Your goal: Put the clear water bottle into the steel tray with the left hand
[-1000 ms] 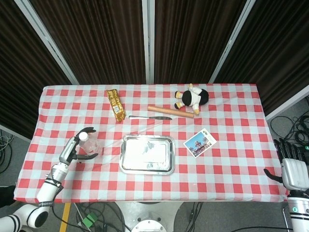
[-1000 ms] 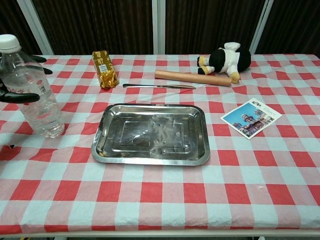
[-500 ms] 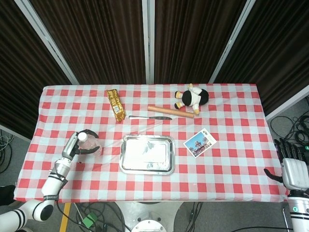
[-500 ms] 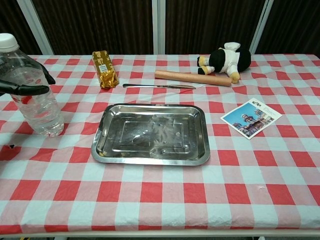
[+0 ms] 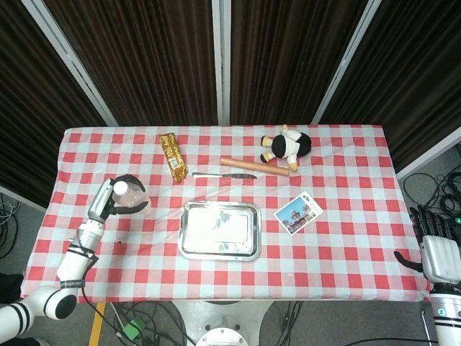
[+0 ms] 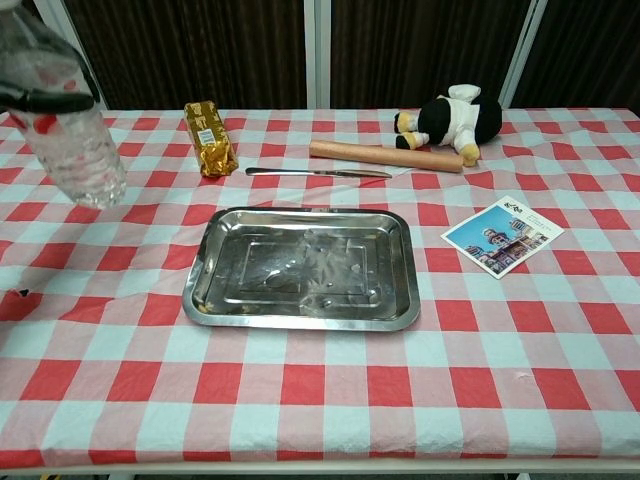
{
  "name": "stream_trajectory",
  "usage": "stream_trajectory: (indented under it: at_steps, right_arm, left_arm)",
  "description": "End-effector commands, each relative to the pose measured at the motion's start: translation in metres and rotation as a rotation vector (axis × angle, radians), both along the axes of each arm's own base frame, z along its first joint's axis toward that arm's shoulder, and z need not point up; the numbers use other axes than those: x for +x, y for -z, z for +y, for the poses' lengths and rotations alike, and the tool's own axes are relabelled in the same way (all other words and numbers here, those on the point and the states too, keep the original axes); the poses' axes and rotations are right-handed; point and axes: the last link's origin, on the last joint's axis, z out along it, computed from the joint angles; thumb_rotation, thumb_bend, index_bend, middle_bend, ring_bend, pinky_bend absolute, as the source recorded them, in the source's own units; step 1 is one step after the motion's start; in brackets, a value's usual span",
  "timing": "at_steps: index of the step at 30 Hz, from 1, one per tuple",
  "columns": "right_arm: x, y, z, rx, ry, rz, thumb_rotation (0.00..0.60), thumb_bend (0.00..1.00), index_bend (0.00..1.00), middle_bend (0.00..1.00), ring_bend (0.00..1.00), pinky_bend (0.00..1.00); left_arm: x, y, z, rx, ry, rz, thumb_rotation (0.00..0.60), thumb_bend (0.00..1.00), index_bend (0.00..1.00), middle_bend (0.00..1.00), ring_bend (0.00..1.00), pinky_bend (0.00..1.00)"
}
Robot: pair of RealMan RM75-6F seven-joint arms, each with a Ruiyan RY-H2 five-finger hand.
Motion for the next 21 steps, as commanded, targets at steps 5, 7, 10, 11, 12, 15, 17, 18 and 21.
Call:
stream_trajectory:
  at_steps: [5,7,10,11,12,15,17,18,21]
  right_arm:
    - [0.002,0.001,0.001,0.006,-0.001,0.002,0.6,0.1,0.04,0.03,0.0,0.0]
    - [0.002,0.002,0.001,0.011,-0.003,0.003,0.6,0.1,0.04,0.02,0.0,0.0]
    - [0.002,0.0,0.001,0.005,-0.005,-0.001,0.6,0.1,0.04,0.02,0.0,0.0]
    - [0.002,0.0,0.001,0.002,-0.005,-0.003,0.6,0.1,0.04,0.02,0.0,0.0]
    - [0.002,-0.001,0.001,-0.002,-0.005,-0.003,0.6,0.1,0.04,0.02,0.0,0.0]
    - [0.002,-0.002,0.001,-0.006,-0.005,-0.004,0.6,0.1,0.04,0.02,0.0,0.0]
    - [0.001,-0.001,0.001,-0.001,-0.004,-0.002,0.6,0.1,0.04,0.02,0.0,0.0]
    - [0.001,-0.001,0.001,0.002,-0.003,-0.002,0.6,0.1,0.04,0.02,0.0,0.0]
    - [0.0,0.001,0.002,0.011,0.001,-0.001,0.6,0.1,0.04,0.02,0.0,0.0]
  left_arm:
    - [0.037,-0.039,0.014,0.037,0.073,-0.024,0.6,0.24,0.63,0.61,0.42,0.43]
    - [0.018,-0.022,0.004,-0.021,0.018,0.002,0.6,0.24,0.63,0.61,0.43,0.43]
    - [0.002,-0.004,0.001,-0.1,-0.043,-0.008,0.6,0.24,0.63,0.61,0.43,0.43]
    - [0.007,-0.007,0.007,-0.09,-0.021,0.001,0.6,0.24,0.63,0.61,0.43,0.43]
    - [0.016,-0.013,0.013,-0.064,0.016,0.007,0.6,0.24,0.63,0.61,0.43,0.44]
    - [0.057,-0.049,0.035,0.047,0.15,-0.004,0.6,0.24,0.63,0.61,0.43,0.44]
    - [0.073,-0.066,0.04,0.081,0.189,-0.02,0.6,0.24,0.62,0.61,0.44,0.44]
    - [0.073,-0.067,0.039,0.075,0.186,-0.019,0.6,0.24,0.62,0.61,0.44,0.44]
    - [0.043,-0.046,0.026,-0.01,0.091,0.008,0.6,0.24,0.61,0.61,0.44,0.44]
